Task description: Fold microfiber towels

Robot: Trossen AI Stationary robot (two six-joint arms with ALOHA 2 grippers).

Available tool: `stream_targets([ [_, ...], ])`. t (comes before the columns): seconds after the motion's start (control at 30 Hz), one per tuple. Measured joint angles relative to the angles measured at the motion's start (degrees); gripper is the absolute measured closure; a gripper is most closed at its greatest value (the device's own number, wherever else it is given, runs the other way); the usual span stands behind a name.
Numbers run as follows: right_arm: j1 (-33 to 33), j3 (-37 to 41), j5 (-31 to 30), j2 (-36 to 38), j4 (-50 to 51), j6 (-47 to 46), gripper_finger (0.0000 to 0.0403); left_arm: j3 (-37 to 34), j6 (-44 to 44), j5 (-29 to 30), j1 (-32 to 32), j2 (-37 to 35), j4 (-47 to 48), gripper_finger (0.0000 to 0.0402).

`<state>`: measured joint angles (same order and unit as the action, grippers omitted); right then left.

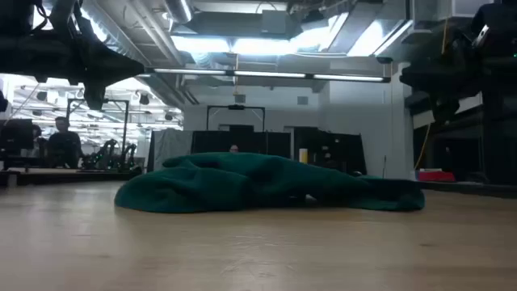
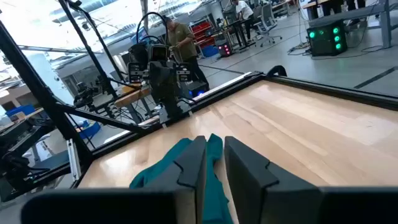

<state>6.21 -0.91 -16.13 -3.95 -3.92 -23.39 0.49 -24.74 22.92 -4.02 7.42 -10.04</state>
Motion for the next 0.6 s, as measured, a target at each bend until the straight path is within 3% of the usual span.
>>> stream_targets([
  [0.33, 0.01, -0.06, 0.58, 0.00, -0.30, 0.01, 0.0351, 0.22, 3.52, -0.11, 0.01, 0.83, 0.56, 0.0384],
  [0.47, 0.01, -1.66, 2.55, -0.02, -0.19, 0.51, 0.0354, 5.64, 10.83, -0.44, 0.01, 3.03, 10.87, 0.0384],
  [0.6, 0.00, -5.92, 6.59, -0.02, 3.85, 1.29, 0.0347, 14.09, 17.29, -1.32, 0.03, 10.63, 25.20, 0.0384],
])
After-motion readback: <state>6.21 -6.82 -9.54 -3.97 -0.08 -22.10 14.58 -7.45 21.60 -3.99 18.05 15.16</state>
